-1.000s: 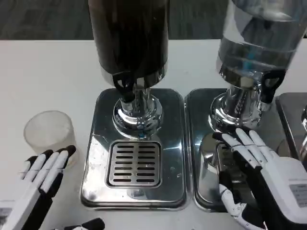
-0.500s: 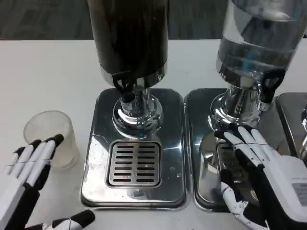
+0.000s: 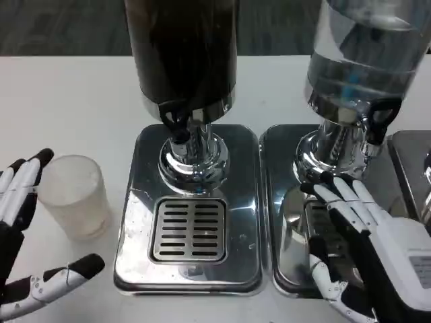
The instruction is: Grasp the cup under the faucet to collect the drink, then remove the cup.
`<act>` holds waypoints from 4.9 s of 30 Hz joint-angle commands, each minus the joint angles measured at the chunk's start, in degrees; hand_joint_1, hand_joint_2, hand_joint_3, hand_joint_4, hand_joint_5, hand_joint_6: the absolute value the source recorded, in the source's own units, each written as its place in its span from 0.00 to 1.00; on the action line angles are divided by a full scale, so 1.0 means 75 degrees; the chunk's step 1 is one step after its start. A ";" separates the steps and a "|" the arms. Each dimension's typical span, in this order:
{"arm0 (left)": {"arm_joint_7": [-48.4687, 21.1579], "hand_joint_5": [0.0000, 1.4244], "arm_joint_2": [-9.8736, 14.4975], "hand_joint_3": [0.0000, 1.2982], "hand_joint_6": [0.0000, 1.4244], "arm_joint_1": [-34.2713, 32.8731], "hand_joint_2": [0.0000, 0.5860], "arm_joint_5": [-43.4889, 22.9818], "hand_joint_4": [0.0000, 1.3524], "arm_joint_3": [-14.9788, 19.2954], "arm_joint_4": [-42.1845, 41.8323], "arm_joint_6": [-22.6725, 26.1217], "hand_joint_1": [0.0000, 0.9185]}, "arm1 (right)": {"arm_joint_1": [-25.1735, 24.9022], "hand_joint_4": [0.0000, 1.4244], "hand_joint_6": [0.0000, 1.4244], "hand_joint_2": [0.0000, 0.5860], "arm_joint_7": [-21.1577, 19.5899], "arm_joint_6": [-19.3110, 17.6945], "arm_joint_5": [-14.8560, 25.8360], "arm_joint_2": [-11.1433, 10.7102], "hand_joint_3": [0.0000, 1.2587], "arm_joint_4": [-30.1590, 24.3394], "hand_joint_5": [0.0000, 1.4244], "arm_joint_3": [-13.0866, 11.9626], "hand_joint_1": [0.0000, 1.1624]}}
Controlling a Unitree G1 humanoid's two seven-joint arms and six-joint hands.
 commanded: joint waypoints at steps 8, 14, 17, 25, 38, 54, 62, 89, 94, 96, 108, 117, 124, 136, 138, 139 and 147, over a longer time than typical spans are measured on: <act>-0.1094 0.00 0.0211 0.00 0.00 -0.1255 0.00 -0.0943 0.00 -0.0139 0.1039 0.0288 0.00 | 0.0011 0.04 0.11 0.99 -0.0006 0.0058 0.0069 0.0082 0.14 -0.0012 0.01 0.0030 0.38; -0.1391 0.00 0.0262 0.00 0.00 -0.1769 0.00 -0.1102 0.00 -0.0156 0.1466 0.0526 0.00 | 0.0014 0.04 0.11 0.99 -0.0004 0.0090 0.0080 0.0110 0.14 -0.0047 0.02 0.0029 0.38; -0.1447 0.00 0.0291 0.00 0.00 -0.1958 0.00 -0.1075 0.00 -0.0157 0.1631 0.0601 0.00 | -0.0014 0.04 0.11 1.00 0.0062 0.0104 0.0076 0.0109 0.14 -0.0046 0.02 0.0076 0.38; -0.1446 0.00 0.0461 0.00 0.00 -0.2405 0.00 -0.1030 0.00 -0.0217 0.2394 0.0625 0.00 | -0.0047 0.05 0.11 1.00 0.0043 0.0289 -0.0123 0.0320 0.14 -0.0168 0.02 0.0245 0.38; -0.1228 0.00 0.0849 0.00 0.00 -0.3065 0.00 -0.0886 0.00 -0.0593 0.3730 0.0012 0.00 | 0.0010 0.05 0.11 1.00 -0.0121 0.0406 -0.0288 0.0556 0.15 -0.0154 0.02 0.0358 0.38; -0.0553 0.00 0.1131 0.00 0.00 -0.3265 0.00 -0.0705 0.00 -0.0836 0.5053 -0.0344 0.00 | -0.0059 0.05 0.12 1.00 -0.0121 0.0463 -0.0336 0.0606 0.16 -0.0080 0.03 0.0476 0.39; -0.0443 0.00 0.1199 0.00 0.00 -0.3659 0.00 -0.0658 0.00 -0.1094 0.5689 -0.0368 0.00 | -0.0036 0.05 0.12 1.00 -0.0125 0.0460 -0.0325 0.0597 0.16 -0.0091 0.03 0.0497 0.39; -0.0045 0.00 0.1482 0.00 0.02 -0.4884 0.00 -0.0232 0.00 -0.2188 0.6923 -0.0667 0.00 | -0.0063 0.06 0.14 1.00 -0.0406 0.0523 -0.0481 0.0771 0.16 0.0030 0.04 0.0757 0.39; 0.0198 0.00 0.1534 0.00 0.03 -0.5040 0.00 -0.0087 0.00 -0.2388 0.7043 -0.0677 0.03 | -0.0084 0.06 0.15 1.00 -0.0518 0.0500 -0.0544 0.0805 0.16 0.0086 0.04 0.0817 0.39; 0.0261 0.00 0.1532 0.00 0.03 -0.5120 0.00 -0.0023 0.00 -0.2444 0.7132 -0.0697 0.03 | -0.0105 0.06 0.15 1.00 -0.0521 0.0513 -0.0536 0.0821 0.16 0.0112 0.04 0.0830 0.39; 0.0624 0.00 0.1426 0.00 0.05 -0.5434 0.01 0.0037 0.00 -0.2836 0.7782 -0.0994 0.05 | -0.0070 0.06 0.15 1.00 -0.0598 0.0556 -0.0548 0.0865 0.16 0.0126 0.05 0.0857 0.39; 0.0778 0.00 0.1303 0.00 0.06 -0.5517 0.01 0.0022 0.00 -0.2993 0.8075 -0.1247 0.04 | -0.0098 0.07 0.15 1.00 -0.0623 0.0585 -0.0557 0.0884 0.16 0.0135 0.05 0.0873 0.39; 0.0780 0.00 0.1261 0.00 0.06 -0.5634 0.01 -0.0014 0.00 -0.3104 0.8276 -0.1289 0.03 | -0.0159 0.07 0.15 1.00 -0.0619 0.0580 -0.0515 0.0883 0.16 0.0182 0.05 0.0873 0.39; 0.0679 0.03 0.1066 0.00 0.06 -0.5974 0.03 0.0011 0.00 -0.3309 0.8602 -0.1246 0.03 | -0.0142 0.07 0.15 1.00 -0.0657 0.0573 -0.0411 0.0881 0.16 0.0247 0.05 0.0885 0.39; 0.0697 0.03 0.1042 0.00 0.07 -0.6026 0.03 0.0021 0.00 -0.3352 0.8661 -0.1235 0.04 | -0.0145 0.07 0.15 1.00 -0.0661 0.0579 -0.0412 0.0886 0.17 0.0245 0.05 0.0895 0.39; 0.0706 0.03 0.1015 0.00 0.07 -0.6055 0.03 0.0012 0.00 -0.3377 0.8701 -0.1223 0.04 | -0.0150 0.07 0.15 1.00 -0.0655 0.0586 -0.0413 0.0889 0.17 0.0242 0.05 0.0900 0.39; 0.0717 0.04 0.0857 0.00 0.08 -0.6219 0.06 0.0021 0.00 -0.3542 0.8848 -0.1130 0.07 | -0.0140 0.07 0.15 1.00 -0.0688 0.0588 -0.0400 0.0884 0.17 0.0255 0.05 0.0886 0.39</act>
